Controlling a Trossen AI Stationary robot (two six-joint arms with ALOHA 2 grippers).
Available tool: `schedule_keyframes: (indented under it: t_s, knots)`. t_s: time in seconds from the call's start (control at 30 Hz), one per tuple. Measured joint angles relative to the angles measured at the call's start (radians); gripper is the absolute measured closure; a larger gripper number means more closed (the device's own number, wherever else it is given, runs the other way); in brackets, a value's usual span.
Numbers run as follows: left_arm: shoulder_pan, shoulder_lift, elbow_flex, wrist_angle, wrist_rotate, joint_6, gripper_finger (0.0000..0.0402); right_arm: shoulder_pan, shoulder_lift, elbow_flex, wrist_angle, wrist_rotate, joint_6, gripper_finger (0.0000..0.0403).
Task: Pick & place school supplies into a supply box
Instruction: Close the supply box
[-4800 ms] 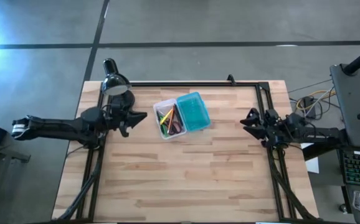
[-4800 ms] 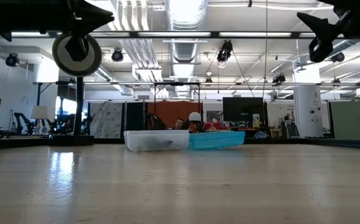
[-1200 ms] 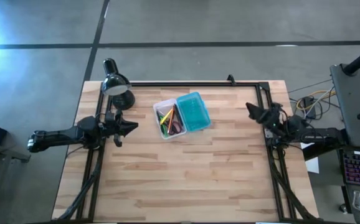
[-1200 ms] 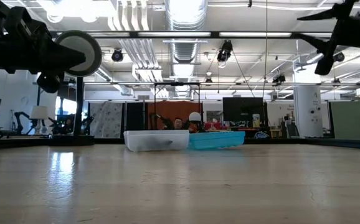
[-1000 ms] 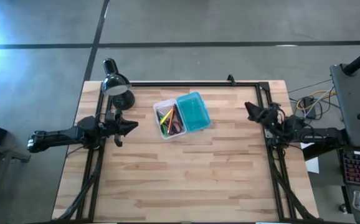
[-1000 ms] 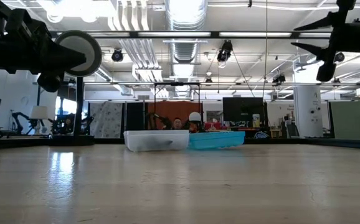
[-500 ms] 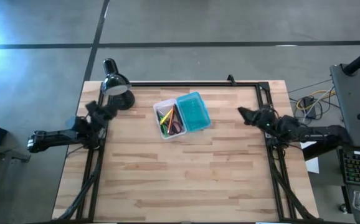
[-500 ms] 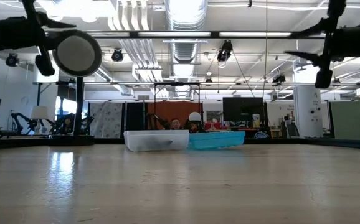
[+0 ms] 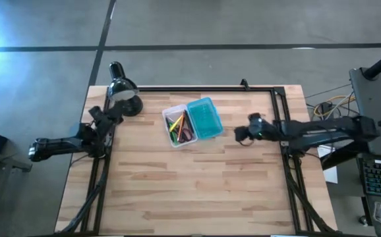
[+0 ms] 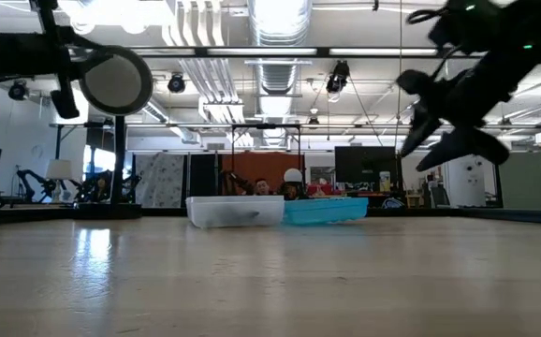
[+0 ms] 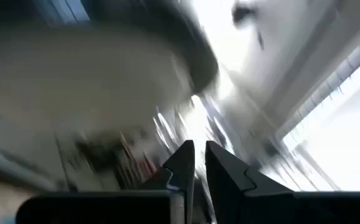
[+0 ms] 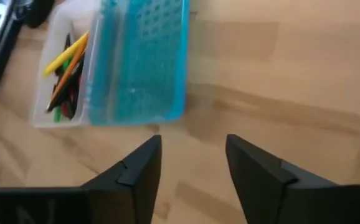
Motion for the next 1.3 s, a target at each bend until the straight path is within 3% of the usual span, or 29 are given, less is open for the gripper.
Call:
schedule_keyframes:
  t_s: [0.1, 0.23, 0.4, 0.6, 0.7, 1.0, 1.3]
  knots:
    - [-0.001, 0.028, 0.002, -0.124, 0.160, -0.152, 0.0378, -0.100, 0.098, 0.028, 0.073, -0.106, -0.069, 0.0217]
    - [-0.031, 0.143, 0.043, -0.380, 0.255, -0.356, 0.0378, -0.254, 0.182, 0.044, 0.214, -0.275, -0.163, 0.0192]
    - [-0.085, 0.356, 0.183, -0.438, 0.264, -0.276, 0.0378, -0.384, 0.259, 0.088, 0.218, -0.436, -0.247, 0.0165]
    - [-0.095, 0.628, 0.391, -0.860, 0.388, -0.250, 0.0372, -0.392, 0.404, 0.163, 0.232, -0.476, -0.350, 0.0132]
    - [-0.095, 0.756, 0.442, -0.978, 0.415, -0.249, 0.0355, -0.400, 0.483, 0.190, 0.232, -0.500, -0.364, 0.0119]
    - [-0.091, 1.002, 0.436, -0.852, 0.414, -0.276, 0.0317, -0.416, 0.641, 0.214, 0.380, -0.662, -0.406, 0.0115]
    - [-0.074, 1.184, 0.424, -0.648, 0.412, -0.270, 0.0316, -0.456, 0.661, 0.213, 0.440, -0.754, -0.413, 0.0130]
